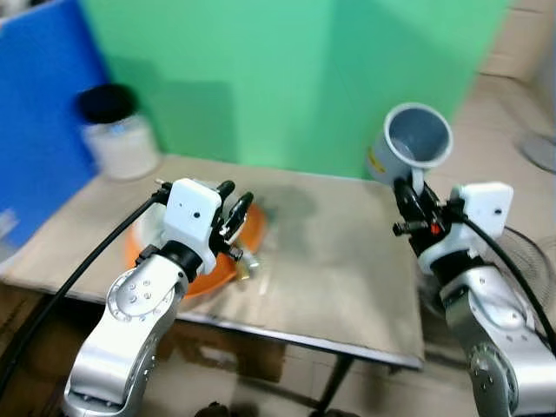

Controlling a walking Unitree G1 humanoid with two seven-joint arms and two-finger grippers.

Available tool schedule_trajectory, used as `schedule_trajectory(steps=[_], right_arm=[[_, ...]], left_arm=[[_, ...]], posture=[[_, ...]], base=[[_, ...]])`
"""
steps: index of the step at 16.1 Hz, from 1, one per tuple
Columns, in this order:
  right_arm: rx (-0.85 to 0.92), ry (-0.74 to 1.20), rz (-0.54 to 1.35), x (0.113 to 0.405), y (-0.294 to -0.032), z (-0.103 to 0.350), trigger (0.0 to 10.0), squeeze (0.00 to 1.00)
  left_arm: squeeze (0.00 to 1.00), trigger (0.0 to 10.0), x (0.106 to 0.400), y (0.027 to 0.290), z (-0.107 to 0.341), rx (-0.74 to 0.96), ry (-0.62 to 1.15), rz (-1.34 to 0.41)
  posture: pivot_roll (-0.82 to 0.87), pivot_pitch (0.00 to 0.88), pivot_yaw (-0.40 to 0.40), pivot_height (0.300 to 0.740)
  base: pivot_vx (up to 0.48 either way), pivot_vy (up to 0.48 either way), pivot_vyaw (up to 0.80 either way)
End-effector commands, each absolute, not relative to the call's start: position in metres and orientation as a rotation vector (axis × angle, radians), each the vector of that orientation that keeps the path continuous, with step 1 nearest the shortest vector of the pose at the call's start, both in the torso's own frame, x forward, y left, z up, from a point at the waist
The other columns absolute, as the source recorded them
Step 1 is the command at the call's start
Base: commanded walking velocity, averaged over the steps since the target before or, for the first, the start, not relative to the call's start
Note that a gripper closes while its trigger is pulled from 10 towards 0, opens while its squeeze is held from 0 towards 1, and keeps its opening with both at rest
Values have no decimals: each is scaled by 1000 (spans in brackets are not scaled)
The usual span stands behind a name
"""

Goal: Setting the table

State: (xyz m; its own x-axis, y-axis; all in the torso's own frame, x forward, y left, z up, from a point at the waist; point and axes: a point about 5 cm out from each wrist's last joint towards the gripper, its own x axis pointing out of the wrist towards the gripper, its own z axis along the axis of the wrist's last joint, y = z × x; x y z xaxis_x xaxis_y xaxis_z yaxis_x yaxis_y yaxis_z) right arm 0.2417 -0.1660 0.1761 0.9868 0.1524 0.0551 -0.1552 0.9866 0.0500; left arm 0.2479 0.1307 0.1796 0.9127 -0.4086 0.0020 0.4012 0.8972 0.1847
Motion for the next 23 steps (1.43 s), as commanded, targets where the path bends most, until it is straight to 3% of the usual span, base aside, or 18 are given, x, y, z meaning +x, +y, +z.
schedule_trajectory(steps=[1, 20, 23], right_arm=[[38, -62, 136, 241, -169, 181, 10000, 0], [-30, -61, 169, 245, -159, 202, 10000, 0], [-52, -51, 188, 247, -160, 203, 10000, 0]], left_arm=[[0, 10000, 251, 132, 178, 195, -42, -398], [0, 10000, 251, 138, 180, 202, -30, -343], [0, 10000, 252, 139, 180, 200, -32, -328]], posture=[[90, 0, 30, 740], [108, 0, 19, 740], [112, 0, 7, 740]], base=[[0, 0, -800], [0, 0, -800], [0, 0, -267]])
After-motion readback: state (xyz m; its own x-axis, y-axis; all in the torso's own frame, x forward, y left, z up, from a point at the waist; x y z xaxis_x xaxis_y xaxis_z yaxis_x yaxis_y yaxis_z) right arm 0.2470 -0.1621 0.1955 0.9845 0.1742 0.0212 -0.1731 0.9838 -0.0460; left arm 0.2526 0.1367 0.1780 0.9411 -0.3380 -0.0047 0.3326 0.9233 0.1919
